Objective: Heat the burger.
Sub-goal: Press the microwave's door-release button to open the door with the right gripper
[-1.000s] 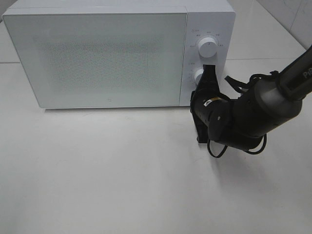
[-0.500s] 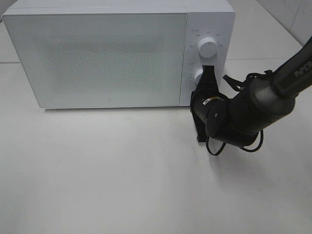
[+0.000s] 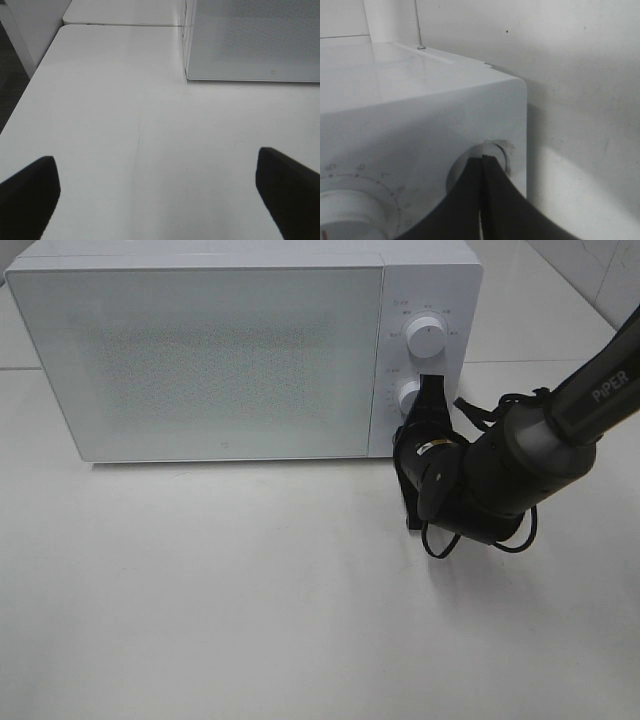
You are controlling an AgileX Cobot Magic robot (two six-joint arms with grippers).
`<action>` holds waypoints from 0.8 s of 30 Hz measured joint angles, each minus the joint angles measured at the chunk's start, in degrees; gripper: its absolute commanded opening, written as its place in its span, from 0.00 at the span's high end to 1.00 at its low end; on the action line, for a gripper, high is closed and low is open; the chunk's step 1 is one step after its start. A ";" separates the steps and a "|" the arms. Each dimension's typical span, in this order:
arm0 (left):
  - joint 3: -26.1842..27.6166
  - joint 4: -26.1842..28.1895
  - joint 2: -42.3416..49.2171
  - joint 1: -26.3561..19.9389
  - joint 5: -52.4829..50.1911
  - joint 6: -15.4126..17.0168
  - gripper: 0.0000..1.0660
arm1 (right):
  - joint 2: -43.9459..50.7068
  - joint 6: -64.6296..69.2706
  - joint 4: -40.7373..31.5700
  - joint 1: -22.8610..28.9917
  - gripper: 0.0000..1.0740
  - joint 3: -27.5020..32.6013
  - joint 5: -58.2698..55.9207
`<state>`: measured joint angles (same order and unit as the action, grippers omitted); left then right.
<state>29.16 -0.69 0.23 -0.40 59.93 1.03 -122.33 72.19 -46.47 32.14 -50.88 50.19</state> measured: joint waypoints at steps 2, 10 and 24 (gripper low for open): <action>0.00 0.00 0.00 0.00 0.00 0.00 0.06 | -0.34 -0.11 -0.29 0.00 0.98 -0.29 0.00; 0.00 0.00 0.00 0.00 0.00 0.00 0.06 | -1.72 -0.29 -0.74 0.00 0.98 -1.03 0.17; 0.00 0.00 0.00 0.00 0.00 0.00 0.06 | -1.72 -0.17 -2.18 0.23 0.98 -1.32 2.35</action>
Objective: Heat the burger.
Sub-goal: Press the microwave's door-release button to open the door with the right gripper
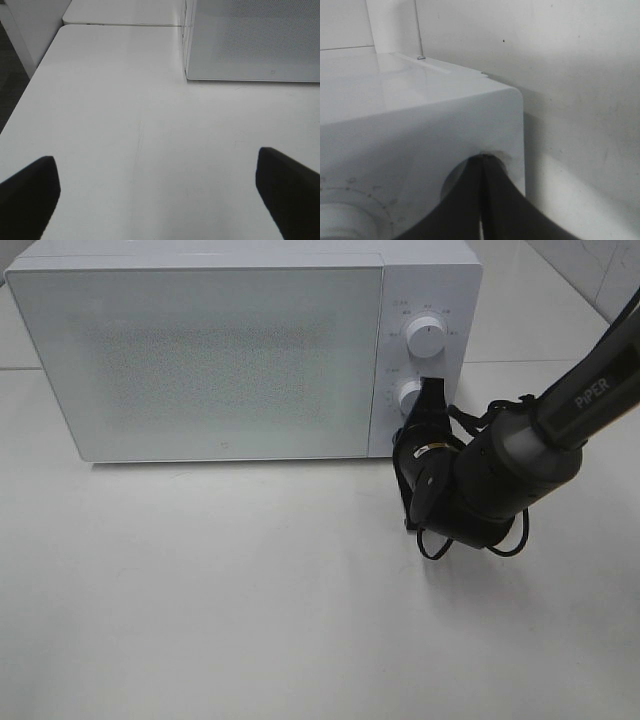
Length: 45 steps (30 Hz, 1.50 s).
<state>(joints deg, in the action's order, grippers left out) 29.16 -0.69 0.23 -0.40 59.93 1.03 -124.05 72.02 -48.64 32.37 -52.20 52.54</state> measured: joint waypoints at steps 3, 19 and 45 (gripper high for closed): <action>0.00 0.00 0.00 0.00 0.00 0.00 0.06 | 0.06 0.00 -0.06 0.00 0.98 -0.11 -0.11; 0.00 0.00 0.00 0.00 0.00 0.00 0.06 | 0.06 -0.11 -1.60 0.06 0.98 -0.92 -0.97; 0.00 0.00 0.00 0.00 0.00 -0.06 0.06 | -2.86 -5.50 -12.09 2.29 0.98 -6.82 0.23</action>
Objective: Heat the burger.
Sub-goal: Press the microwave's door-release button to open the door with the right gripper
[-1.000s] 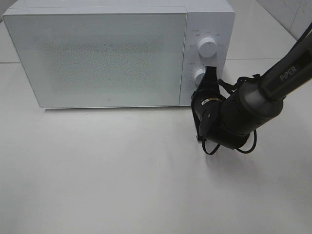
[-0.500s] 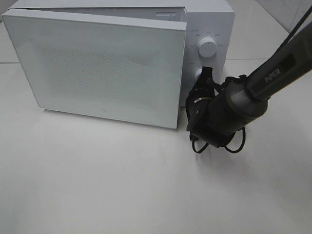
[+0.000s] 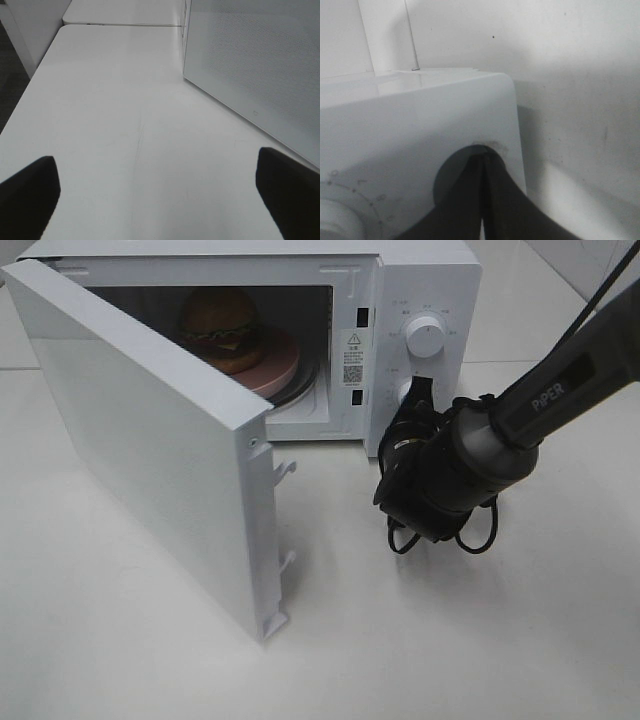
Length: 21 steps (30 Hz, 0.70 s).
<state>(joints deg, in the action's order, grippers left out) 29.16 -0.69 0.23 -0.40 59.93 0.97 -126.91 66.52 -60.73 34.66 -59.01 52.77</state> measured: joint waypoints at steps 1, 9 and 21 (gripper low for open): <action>0.00 0.00 0.00 0.00 0.00 0.00 0.06 | 0.00 0.00 0.00 0.00 0.98 0.00 0.00; 0.00 0.00 0.00 0.00 0.00 0.00 0.06 | 0.11 -0.34 -0.06 0.06 0.98 0.00 -0.63; 0.00 0.00 0.00 0.00 0.00 0.00 0.06 | 4.93 -6.47 3.90 -2.46 0.98 2.69 -9.22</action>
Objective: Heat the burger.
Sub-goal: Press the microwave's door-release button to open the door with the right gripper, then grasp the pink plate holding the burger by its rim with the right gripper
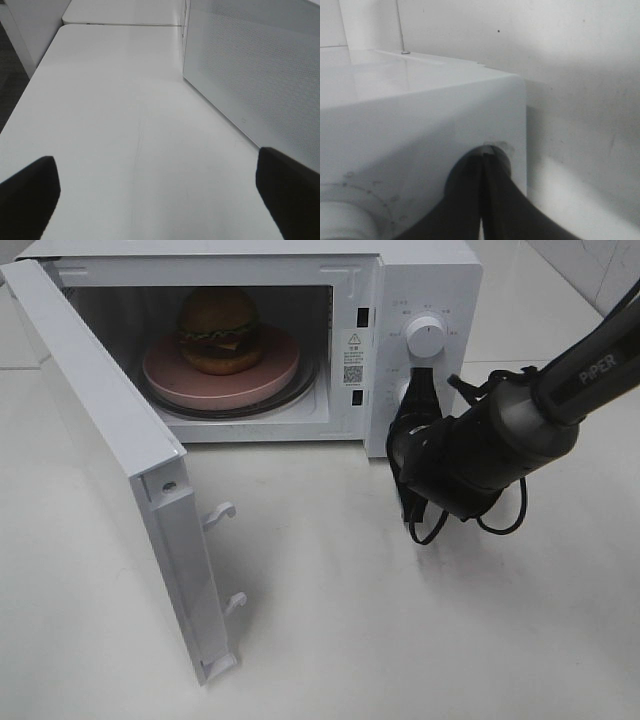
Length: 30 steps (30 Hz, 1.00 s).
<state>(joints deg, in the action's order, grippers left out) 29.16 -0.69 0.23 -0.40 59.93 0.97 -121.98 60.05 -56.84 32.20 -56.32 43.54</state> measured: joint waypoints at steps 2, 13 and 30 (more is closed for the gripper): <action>0.00 0.00 0.00 0.00 0.00 0.00 0.06 | 1.49 -2.23 0.97 -0.40 0.98 1.20 -0.86; 0.00 0.00 0.00 0.00 0.00 0.00 0.06 | 10.31 -16.21 6.02 -0.57 0.98 7.39 -12.49; 0.00 0.00 0.00 0.00 0.00 0.00 0.06 | 25.38 -42.40 28.42 -5.39 0.97 9.91 -49.96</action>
<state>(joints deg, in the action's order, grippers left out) 29.16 -0.69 0.23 -0.40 59.93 0.97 -96.60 17.65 -28.42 26.81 -46.41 -6.42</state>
